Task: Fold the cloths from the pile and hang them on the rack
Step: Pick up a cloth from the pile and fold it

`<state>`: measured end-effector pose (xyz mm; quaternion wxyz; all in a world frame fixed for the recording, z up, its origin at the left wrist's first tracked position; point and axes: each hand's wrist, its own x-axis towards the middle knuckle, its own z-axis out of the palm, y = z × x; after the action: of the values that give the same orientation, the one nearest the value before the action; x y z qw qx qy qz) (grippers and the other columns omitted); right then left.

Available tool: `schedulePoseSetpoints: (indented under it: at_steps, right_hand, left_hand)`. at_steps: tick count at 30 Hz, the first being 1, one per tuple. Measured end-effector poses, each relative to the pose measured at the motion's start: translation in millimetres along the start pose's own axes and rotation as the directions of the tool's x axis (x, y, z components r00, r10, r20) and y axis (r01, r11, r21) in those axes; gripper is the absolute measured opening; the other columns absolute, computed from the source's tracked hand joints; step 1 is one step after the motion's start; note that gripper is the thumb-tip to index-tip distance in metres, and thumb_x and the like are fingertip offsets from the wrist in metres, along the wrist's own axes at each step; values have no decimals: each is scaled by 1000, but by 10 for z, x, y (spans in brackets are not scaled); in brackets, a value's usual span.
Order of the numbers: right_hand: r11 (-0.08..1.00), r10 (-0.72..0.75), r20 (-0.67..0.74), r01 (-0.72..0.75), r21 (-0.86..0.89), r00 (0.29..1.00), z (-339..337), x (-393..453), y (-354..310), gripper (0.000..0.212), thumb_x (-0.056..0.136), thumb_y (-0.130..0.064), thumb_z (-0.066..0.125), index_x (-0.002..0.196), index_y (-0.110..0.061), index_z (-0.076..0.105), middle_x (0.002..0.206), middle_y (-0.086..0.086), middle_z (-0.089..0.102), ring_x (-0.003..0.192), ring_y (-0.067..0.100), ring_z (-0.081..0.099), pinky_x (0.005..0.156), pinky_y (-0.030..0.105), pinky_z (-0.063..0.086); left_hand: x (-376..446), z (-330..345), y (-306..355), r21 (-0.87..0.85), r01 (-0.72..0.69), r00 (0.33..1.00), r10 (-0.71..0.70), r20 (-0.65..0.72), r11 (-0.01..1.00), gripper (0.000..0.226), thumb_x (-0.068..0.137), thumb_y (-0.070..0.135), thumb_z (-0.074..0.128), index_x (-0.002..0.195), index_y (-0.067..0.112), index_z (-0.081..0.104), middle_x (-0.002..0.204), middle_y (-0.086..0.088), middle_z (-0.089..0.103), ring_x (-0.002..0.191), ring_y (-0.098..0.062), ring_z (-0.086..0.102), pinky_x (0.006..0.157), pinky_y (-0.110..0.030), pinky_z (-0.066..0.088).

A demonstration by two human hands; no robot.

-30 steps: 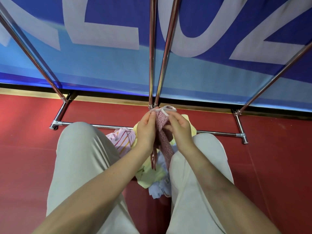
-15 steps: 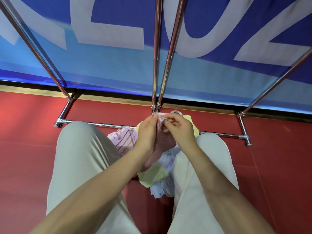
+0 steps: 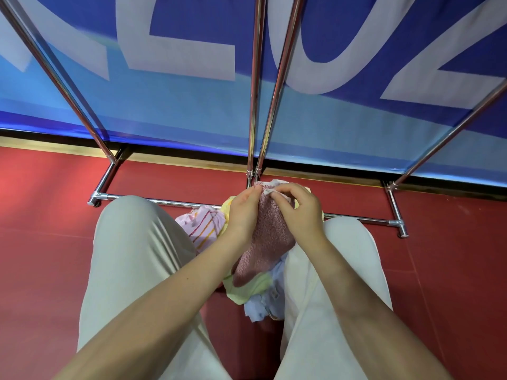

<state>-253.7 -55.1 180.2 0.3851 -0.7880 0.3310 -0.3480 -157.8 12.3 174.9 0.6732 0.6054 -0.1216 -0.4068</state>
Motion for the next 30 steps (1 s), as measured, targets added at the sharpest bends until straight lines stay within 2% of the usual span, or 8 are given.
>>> schedulePoseSetpoints:
  at_steps: [4, 7, 11, 14, 18, 21, 25, 30]
  right_hand:
    - [997, 53, -48, -50, 50, 997, 20, 17, -3, 8, 85, -11, 69, 81, -18, 69, 83, -9, 66, 83, 6, 60, 71, 15, 42]
    - [984, 148, -60, -141, 105, 987, 29, 21, -2, 10, 84, -14, 70, 78, -19, 64, 78, -6, 66, 78, 18, 61, 69, 26, 46]
    - [949, 247, -51, -231, 215, 968, 6, 38, 27, 11, 84, -13, 71, 77, -17, 63, 77, -1, 68, 79, 25, 64, 74, 39, 50]
    - [933, 250, 5, -242, 268, 968, -36, 40, 8, 12, 86, -11, 70, 75, -16, 64, 78, 2, 68, 78, 17, 64, 73, 32, 51]
    - [928, 202, 92, -221, 302, 975, -59, 24, -19, 12, 89, -10, 64, 82, -19, 67, 82, -3, 68, 79, 7, 61, 75, 22, 47]
    - [950, 176, 125, -202, 237, 976, -77, 9, 8, 13, 87, -14, 68, 84, -26, 65, 78, -5, 65, 73, 9, 58, 68, 23, 46]
    - [977, 158, 163, -178, 117, 974, -91, -12, 77, 9, 84, -15, 71, 81, -21, 64, 67, -10, 55, 63, 6, 47, 63, 21, 40]
    - [992, 126, 289, -122, -31, 949, -141, -47, 149, 7, 84, -17, 72, 81, -19, 66, 62, -11, 49, 58, 4, 41, 60, 20, 36]
  left_hand:
    - [-43, 34, 18, 142, -110, 993, 103, 58, 984, 31, 100, 11, 43, 106, 0, 70, 102, -9, 72, 82, 0, 64, 71, -12, 46]
    - [-63, 38, 56, 116, -101, 991, 90, 99, 988, 31, 100, 14, 42, 106, 3, 70, 104, -7, 72, 88, -5, 64, 74, -13, 47]
    - [-112, 33, 50, 125, -147, 976, 123, 181, 981, 23, 101, 18, 48, 103, 13, 70, 94, 3, 71, 87, 0, 62, 79, -15, 46]
    - [-88, 3, 9, 201, -211, 972, 183, 150, 957, 20, 100, 17, 50, 97, 15, 70, 87, 5, 69, 80, 3, 58, 76, -16, 44]
    - [-45, -39, 26, 250, -233, 972, 222, 71, 940, 27, 100, 15, 47, 87, 5, 68, 76, 3, 61, 70, -3, 51, 69, -22, 40]
    - [-33, -75, 75, 258, -275, 961, 269, 60, 926, 26, 100, 11, 47, 88, 17, 69, 82, 10, 67, 76, 4, 57, 74, -15, 42]
    - [14, -186, 110, 264, -354, 934, 355, 46, 897, 23, 98, 11, 51, 102, 30, 64, 104, 12, 66, 99, -3, 59, 90, -18, 42]
    - [48, -301, 161, 309, -442, 896, 434, 97, 842, 25, 97, 15, 51, 98, 38, 62, 96, 17, 65, 92, -1, 58, 87, -22, 43]
